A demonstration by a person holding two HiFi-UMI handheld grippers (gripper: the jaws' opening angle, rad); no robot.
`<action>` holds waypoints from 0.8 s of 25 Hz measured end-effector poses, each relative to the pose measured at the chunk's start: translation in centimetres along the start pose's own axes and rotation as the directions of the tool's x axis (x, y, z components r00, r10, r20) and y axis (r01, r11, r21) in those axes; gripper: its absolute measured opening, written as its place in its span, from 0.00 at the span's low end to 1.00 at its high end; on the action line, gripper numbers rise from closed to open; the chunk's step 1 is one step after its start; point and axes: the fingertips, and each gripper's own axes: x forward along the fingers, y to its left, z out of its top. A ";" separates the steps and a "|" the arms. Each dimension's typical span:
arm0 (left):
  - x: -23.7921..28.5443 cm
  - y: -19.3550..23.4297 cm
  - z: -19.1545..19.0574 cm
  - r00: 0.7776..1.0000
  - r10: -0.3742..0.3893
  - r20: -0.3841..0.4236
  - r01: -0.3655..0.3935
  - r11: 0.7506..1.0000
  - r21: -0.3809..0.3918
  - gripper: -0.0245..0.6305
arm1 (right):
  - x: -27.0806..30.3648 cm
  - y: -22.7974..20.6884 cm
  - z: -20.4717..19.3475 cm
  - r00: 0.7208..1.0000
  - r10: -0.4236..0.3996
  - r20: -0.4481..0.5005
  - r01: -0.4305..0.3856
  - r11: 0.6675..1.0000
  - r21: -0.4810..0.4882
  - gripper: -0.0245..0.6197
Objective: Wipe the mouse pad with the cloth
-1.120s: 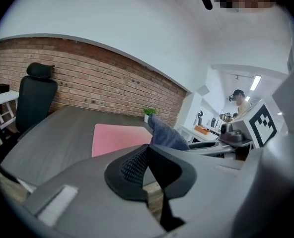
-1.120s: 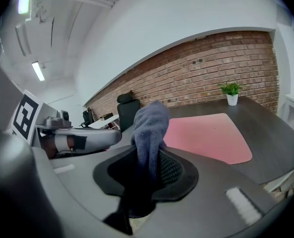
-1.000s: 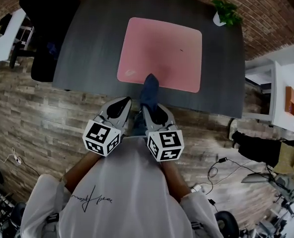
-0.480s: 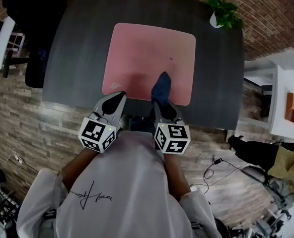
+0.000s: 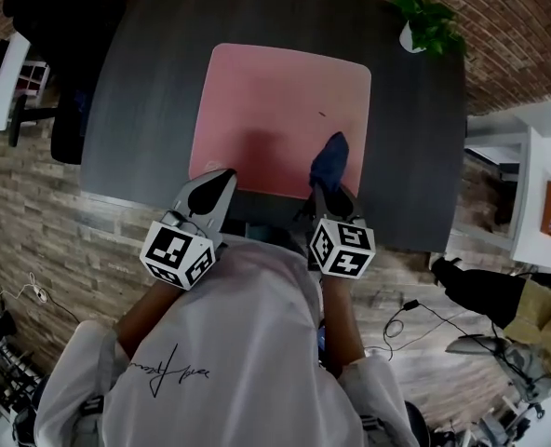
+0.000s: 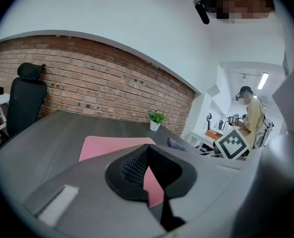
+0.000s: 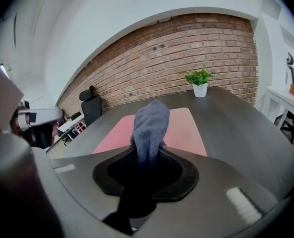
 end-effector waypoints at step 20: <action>1.4 4.4 1.5 0.999 0.019 -0.027 -0.019 1.000 0.005 0.06 | 3.9 -11.2 -3.7 0.960 -0.236 -0.147 0.236 0.972 -0.021 0.19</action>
